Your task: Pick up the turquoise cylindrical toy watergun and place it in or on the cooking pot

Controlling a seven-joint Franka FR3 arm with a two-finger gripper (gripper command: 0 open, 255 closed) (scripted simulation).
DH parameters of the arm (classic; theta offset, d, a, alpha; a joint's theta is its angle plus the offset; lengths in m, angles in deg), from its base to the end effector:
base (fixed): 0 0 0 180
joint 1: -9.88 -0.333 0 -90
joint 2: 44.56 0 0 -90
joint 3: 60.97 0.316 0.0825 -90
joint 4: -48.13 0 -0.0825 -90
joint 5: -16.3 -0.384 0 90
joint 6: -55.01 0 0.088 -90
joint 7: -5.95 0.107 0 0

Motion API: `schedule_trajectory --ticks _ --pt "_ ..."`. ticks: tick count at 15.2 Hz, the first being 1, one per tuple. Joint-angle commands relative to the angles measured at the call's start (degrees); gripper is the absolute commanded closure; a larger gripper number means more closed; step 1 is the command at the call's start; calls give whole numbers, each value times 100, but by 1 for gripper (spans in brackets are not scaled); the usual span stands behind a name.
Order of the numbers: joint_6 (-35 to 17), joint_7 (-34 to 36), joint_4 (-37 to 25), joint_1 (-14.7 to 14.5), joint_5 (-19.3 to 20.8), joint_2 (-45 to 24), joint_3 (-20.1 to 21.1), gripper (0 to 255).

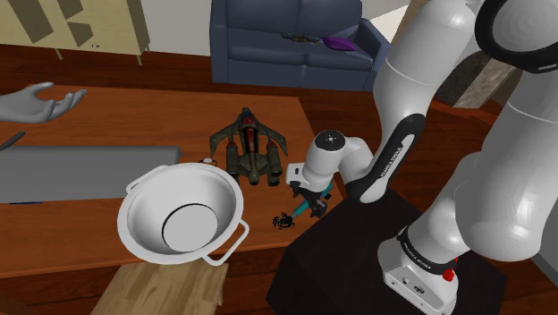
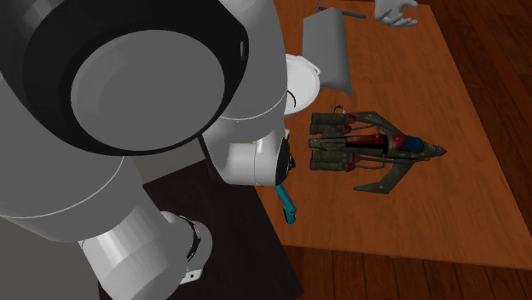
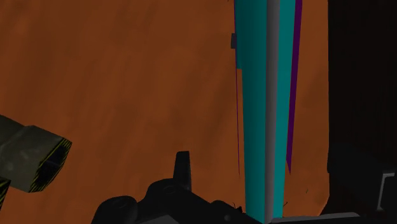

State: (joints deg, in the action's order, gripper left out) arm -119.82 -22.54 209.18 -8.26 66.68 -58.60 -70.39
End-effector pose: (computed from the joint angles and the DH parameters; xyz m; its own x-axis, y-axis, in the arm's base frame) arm 0.3195 0.1034 0.1330 0.0421 0.9940 -0.1008 0.9980 -0.0370 0.0519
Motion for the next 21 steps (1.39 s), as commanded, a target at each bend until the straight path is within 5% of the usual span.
schedule_trajectory --ticks 1,10,16,21 --pt "0 0 0 0 0 0 0 255" --pt "-1 2 -1 -1 2 -2 -1 255" --pt "509 -1147 348 601 -1307 834 827 255" --pt "953 -2063 551 657 -2461 1517 1150 255"
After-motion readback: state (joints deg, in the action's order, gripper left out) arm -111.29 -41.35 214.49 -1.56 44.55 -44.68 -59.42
